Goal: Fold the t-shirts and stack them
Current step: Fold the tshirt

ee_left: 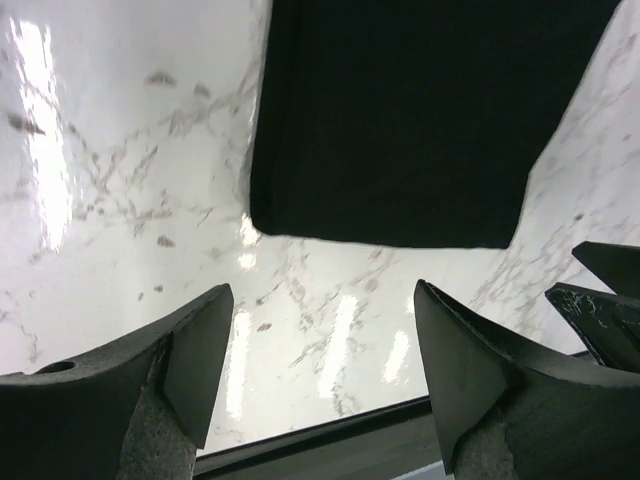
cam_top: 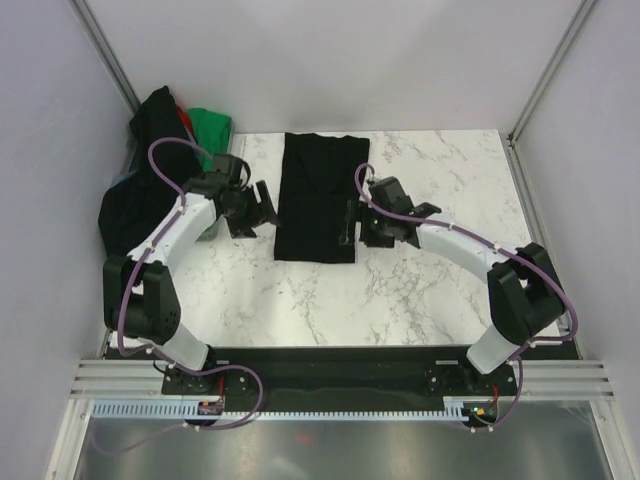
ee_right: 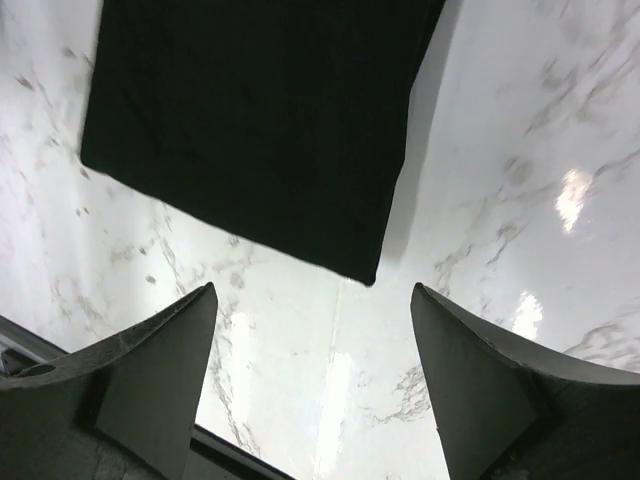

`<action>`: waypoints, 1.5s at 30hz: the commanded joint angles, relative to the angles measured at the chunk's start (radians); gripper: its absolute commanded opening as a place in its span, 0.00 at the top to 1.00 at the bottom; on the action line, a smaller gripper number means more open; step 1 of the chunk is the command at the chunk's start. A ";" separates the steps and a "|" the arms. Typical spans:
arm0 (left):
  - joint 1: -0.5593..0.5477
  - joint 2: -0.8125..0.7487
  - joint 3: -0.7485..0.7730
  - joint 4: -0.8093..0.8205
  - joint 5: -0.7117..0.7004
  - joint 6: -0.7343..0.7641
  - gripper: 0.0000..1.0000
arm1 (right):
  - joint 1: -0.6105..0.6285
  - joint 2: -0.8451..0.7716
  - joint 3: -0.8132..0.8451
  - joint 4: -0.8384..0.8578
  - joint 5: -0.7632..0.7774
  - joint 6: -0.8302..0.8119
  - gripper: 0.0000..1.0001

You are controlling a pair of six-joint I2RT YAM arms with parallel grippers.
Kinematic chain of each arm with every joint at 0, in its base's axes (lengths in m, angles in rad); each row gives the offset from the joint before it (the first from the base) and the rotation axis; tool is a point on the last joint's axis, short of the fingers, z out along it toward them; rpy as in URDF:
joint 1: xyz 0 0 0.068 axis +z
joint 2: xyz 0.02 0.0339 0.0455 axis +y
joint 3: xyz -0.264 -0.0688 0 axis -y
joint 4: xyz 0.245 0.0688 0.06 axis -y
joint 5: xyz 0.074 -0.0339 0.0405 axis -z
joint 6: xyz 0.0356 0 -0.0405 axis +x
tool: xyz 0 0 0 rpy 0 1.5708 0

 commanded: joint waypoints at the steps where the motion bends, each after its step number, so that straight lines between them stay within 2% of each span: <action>1: -0.002 -0.072 -0.184 0.162 0.061 -0.040 0.20 | 0.026 -0.017 -0.114 0.157 -0.070 0.089 0.14; 6: -0.005 -0.101 -0.336 0.266 0.074 -0.055 0.22 | 0.031 0.027 -0.196 0.260 -0.086 0.092 0.21; 13: -0.008 -0.103 -0.414 0.359 0.081 -0.068 0.23 | 0.031 0.107 -0.208 0.315 -0.086 0.068 0.29; 17: -0.010 -0.075 -0.430 0.401 0.084 -0.068 0.24 | 0.029 0.145 -0.223 0.343 -0.092 0.065 0.39; 20: -0.013 -0.052 -0.431 0.426 0.088 -0.069 0.24 | 0.029 0.164 -0.234 0.360 -0.092 0.065 0.50; 25: -0.033 -0.012 -0.454 0.475 0.082 -0.083 0.29 | 0.028 0.178 -0.236 0.372 -0.095 0.062 0.61; 32: -0.048 0.046 -0.480 0.525 0.065 -0.105 0.44 | 0.023 0.179 -0.245 0.372 -0.100 0.054 0.68; 37: -0.050 0.059 -0.491 0.536 0.002 -0.115 0.50 | 0.021 0.167 -0.257 0.370 -0.100 0.052 0.71; 41: -0.050 0.048 -0.503 0.544 -0.007 -0.120 0.51 | 0.018 0.165 -0.266 0.375 -0.100 0.051 0.72; 45: -0.050 0.048 -0.508 0.547 -0.013 -0.117 0.43 | 0.018 0.167 -0.266 0.375 -0.101 0.051 0.72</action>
